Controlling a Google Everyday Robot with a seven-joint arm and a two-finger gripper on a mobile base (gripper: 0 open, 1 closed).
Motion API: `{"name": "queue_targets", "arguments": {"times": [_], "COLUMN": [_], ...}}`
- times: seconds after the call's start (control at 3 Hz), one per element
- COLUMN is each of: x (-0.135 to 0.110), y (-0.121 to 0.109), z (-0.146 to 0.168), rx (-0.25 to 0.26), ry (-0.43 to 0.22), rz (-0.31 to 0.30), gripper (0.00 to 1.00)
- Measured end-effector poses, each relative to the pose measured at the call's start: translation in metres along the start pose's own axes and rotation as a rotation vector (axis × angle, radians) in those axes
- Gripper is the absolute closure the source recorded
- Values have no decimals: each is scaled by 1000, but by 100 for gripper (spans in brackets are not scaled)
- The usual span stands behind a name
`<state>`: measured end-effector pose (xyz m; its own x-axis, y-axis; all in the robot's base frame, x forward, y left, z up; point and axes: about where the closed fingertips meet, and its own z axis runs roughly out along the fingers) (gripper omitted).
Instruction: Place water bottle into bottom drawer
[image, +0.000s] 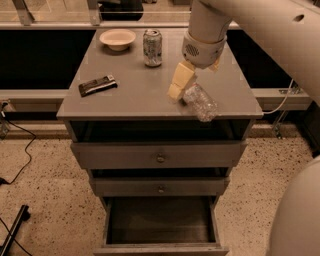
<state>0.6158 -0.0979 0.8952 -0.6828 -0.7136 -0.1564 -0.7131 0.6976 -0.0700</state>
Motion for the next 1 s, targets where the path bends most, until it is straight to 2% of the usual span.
{"name": "queue_targets", "arguments": {"times": [1.0], "x": [-12], "y": [-17], "z": [42], "rx": [-20], "ry": [36], "rz": [122], "gripper": [0]}}
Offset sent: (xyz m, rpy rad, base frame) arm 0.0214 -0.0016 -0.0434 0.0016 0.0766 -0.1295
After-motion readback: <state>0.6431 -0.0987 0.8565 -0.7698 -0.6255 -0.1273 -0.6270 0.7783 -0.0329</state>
